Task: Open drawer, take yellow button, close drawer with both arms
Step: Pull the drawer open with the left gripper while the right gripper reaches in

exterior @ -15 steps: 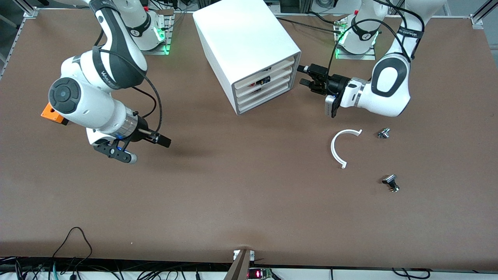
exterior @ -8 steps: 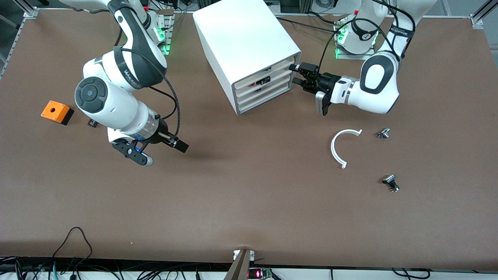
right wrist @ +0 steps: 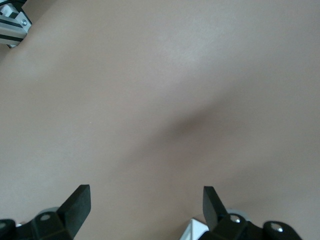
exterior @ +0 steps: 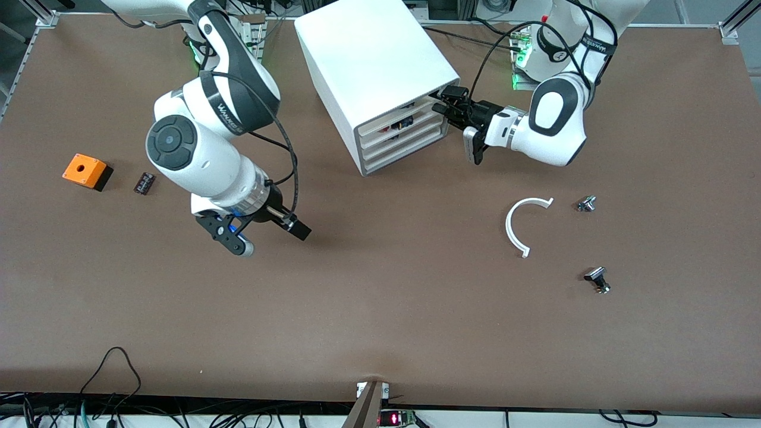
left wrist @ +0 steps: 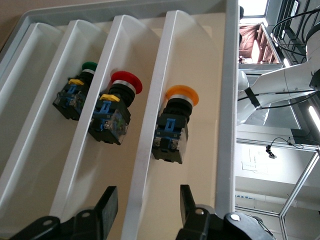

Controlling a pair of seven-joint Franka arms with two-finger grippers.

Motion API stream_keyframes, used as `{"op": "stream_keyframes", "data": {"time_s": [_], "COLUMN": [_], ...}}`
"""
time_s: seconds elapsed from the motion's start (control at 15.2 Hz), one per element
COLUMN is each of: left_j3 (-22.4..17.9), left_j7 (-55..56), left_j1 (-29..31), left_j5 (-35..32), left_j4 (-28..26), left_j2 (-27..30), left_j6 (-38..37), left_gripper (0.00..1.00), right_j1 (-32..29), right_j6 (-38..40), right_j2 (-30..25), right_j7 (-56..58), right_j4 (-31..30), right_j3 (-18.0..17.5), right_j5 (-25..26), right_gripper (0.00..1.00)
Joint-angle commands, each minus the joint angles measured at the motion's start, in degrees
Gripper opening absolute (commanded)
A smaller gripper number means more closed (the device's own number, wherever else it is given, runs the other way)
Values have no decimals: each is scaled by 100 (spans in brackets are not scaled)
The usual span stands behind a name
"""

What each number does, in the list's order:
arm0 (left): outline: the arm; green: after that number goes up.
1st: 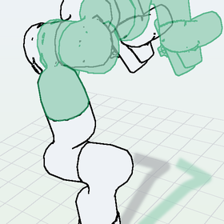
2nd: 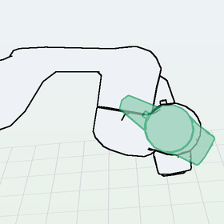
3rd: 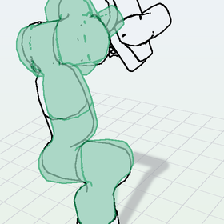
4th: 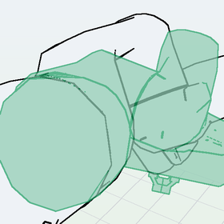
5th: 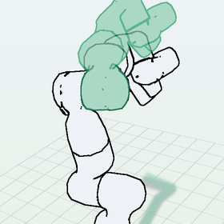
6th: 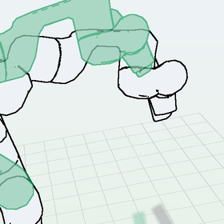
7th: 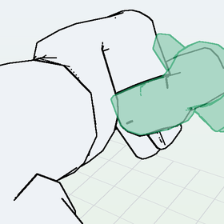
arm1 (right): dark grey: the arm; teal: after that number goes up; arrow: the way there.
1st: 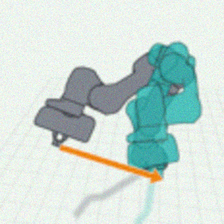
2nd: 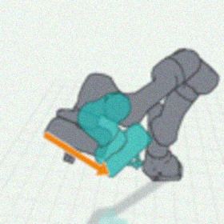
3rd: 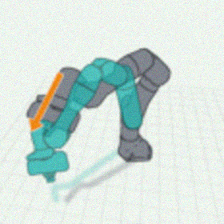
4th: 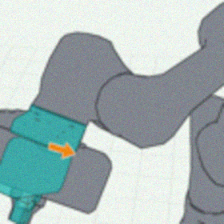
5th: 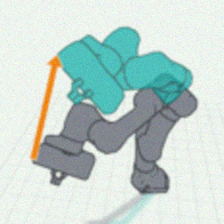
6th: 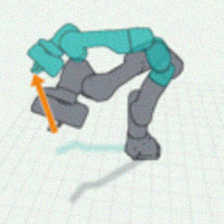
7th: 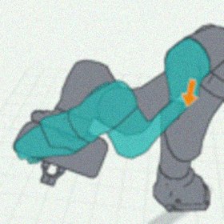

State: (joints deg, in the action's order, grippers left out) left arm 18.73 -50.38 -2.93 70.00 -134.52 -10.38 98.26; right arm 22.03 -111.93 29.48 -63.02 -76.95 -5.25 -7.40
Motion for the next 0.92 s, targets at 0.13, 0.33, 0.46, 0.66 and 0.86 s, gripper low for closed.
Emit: {"op": "stream_keyframes", "data": {"time_s": [0.13, 0.33, 0.46, 0.66, 0.86], "left_j3": [61, 69, 69, 96, 87], "left_j7": [-191, -453, -604, -622, -622], "left_j1": [-24, -33, -59, -77, 20], "left_j5": [190, 207, 216, 216, 208], "left_j4": [-92, -56, -65, -56, 83], "left_j2": [-26, -113, -201, -201, -201], "left_j6": [80, 290, 343, 343, 300], "left_gripper": [50, 18, 16, 0, 0], "right_j1": [169, 249, 310, 319, 363], "right_j6": [145, 346, 479, 471, 479], "right_j2": [365, 620, 743, 753, 770], "right_j7": [-570, -895, -1036, -1212, -1502], "right_j4": [672, 1189, 1463, 1499, 1656], "right_j3": [16, 16, 16, 7, -116], "right_j5": [-68, -68, -77, -156, -156], "right_gripper": [99, 99, 99, 99, 99]}}
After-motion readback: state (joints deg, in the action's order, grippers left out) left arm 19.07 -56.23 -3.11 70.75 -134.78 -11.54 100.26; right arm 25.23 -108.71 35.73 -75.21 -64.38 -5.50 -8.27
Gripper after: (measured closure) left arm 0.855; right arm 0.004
